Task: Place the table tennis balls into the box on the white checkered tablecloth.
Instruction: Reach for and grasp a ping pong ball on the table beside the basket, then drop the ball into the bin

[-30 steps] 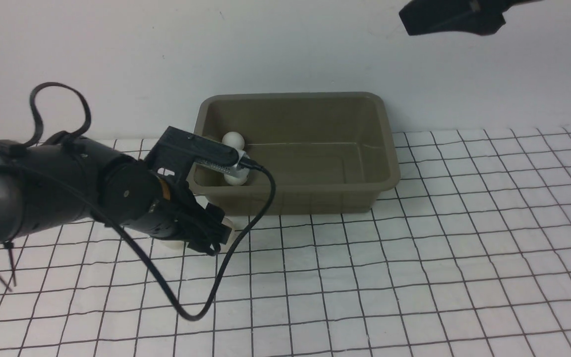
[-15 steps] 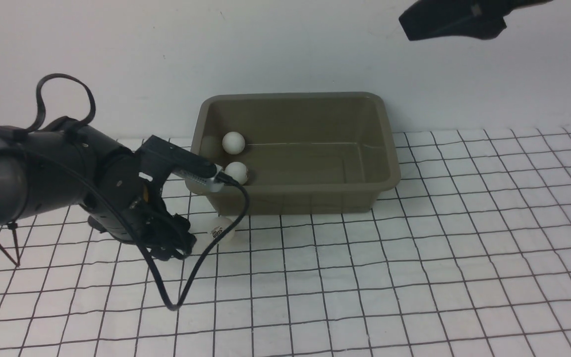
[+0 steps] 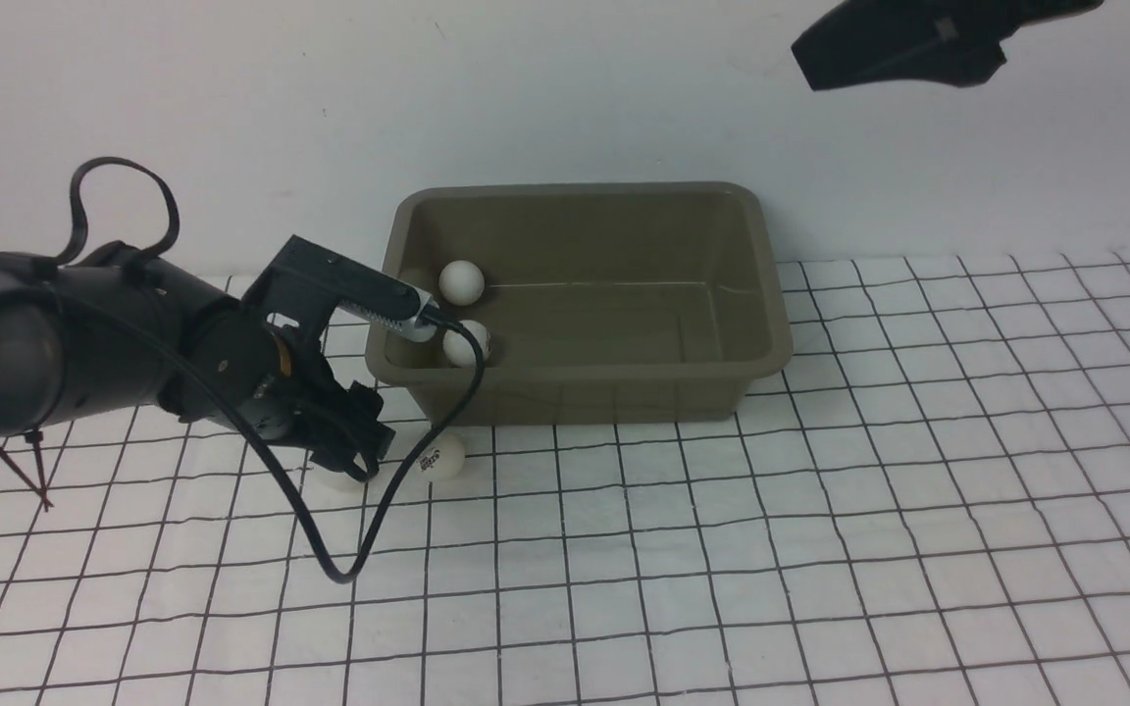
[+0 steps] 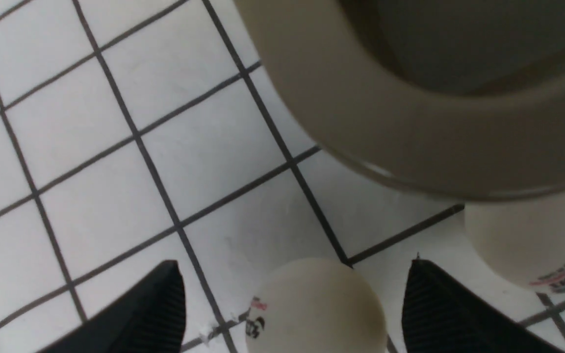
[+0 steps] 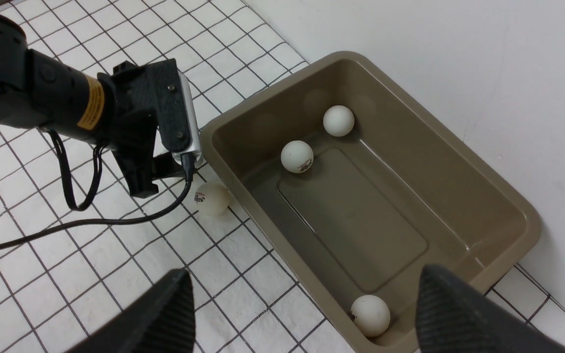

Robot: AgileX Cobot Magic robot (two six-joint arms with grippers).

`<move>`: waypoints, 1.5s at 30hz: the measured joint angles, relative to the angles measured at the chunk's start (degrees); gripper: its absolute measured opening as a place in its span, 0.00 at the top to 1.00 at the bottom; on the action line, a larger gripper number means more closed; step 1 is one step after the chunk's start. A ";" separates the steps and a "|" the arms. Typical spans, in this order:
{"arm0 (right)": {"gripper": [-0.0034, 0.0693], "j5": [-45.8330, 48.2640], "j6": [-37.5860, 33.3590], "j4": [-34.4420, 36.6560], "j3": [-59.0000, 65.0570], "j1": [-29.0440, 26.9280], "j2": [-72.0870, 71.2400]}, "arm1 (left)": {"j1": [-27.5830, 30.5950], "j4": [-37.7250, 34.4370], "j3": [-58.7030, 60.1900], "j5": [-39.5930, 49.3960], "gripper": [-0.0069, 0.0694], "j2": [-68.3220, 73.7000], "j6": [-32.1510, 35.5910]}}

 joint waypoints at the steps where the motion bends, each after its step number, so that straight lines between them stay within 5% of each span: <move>1: 0.20 0.00 0.00 0.00 0.00 0.00 0.00 | 0.00 0.00 0.00 0.00 0.26 0.35 0.00; 5: 0.20 0.00 0.00 0.00 0.00 0.00 0.00 | 0.00 0.06 0.00 0.00 0.49 0.53 0.00; 14: 0.20 0.00 0.00 -0.02 0.00 0.00 0.00 | 0.00 6.39 -0.01 10.35 0.47 -7.89 -0.84; 21: 0.20 -0.05 0.00 -0.02 0.00 0.00 0.00 | -0.35 7.42 -0.61 -6.00 0.47 -16.03 -2.25; 32: 0.20 -1.24 -0.15 -0.67 0.00 0.00 0.00 | -4.29 10.39 -4.20 -22.73 0.47 -2.54 -2.36; 39: 0.20 -1.19 -0.15 -1.08 0.00 0.00 0.00 | -4.22 10.54 -5.37 -18.58 0.20 -5.00 -4.46; 45: 0.20 -1.19 -0.15 -1.20 0.00 0.00 0.00 | -5.21 10.48 -5.42 -7.49 0.16 -13.68 -8.37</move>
